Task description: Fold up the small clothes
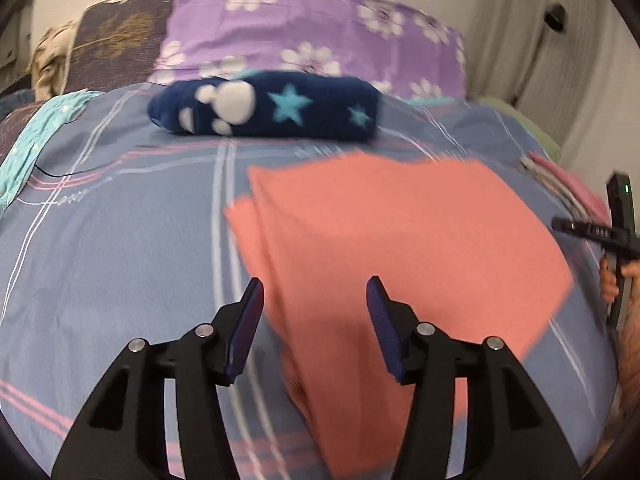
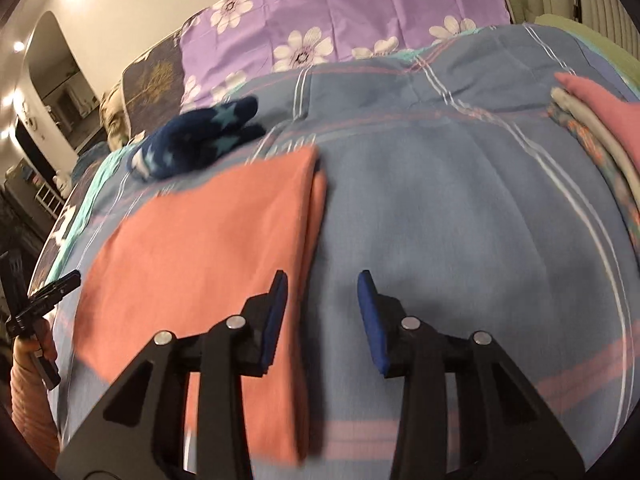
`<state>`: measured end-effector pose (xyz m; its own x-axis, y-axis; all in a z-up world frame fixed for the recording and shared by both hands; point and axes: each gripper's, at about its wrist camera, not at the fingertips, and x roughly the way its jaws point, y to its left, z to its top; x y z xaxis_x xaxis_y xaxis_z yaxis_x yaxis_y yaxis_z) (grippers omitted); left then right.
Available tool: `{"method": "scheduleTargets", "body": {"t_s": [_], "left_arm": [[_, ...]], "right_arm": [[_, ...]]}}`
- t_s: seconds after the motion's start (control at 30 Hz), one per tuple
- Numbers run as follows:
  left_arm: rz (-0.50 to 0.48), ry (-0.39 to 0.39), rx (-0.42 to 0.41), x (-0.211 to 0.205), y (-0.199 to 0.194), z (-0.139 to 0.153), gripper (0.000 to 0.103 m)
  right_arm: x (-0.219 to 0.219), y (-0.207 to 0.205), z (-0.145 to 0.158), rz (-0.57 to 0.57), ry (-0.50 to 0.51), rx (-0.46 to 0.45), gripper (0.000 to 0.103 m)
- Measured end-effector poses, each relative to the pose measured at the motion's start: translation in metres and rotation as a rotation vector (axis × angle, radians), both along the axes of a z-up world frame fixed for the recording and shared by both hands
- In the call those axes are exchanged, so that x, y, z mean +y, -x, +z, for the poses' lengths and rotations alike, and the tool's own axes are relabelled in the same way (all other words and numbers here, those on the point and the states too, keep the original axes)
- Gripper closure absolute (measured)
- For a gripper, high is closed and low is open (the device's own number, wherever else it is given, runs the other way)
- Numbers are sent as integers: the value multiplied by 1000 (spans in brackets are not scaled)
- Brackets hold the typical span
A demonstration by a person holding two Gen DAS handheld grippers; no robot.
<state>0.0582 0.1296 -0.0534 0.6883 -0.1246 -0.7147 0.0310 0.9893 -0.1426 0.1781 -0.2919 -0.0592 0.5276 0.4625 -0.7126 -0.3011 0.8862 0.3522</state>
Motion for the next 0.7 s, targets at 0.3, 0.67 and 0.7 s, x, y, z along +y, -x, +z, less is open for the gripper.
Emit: {"method": "scheduleTargets", "body": {"t_s": [0.3, 0.67, 0.7], "left_arm": [[52, -111, 87, -9, 48, -31, 40], [-133, -30, -17, -92, 40, 29, 61], [-187, -1, -4, -110, 31, 29, 65]], "right_arm": [[16, 53, -26, 69, 128, -34, 63], [-24, 31, -13, -49, 38, 20, 96], [-28, 28, -15, -52, 18, 30, 96]]}}
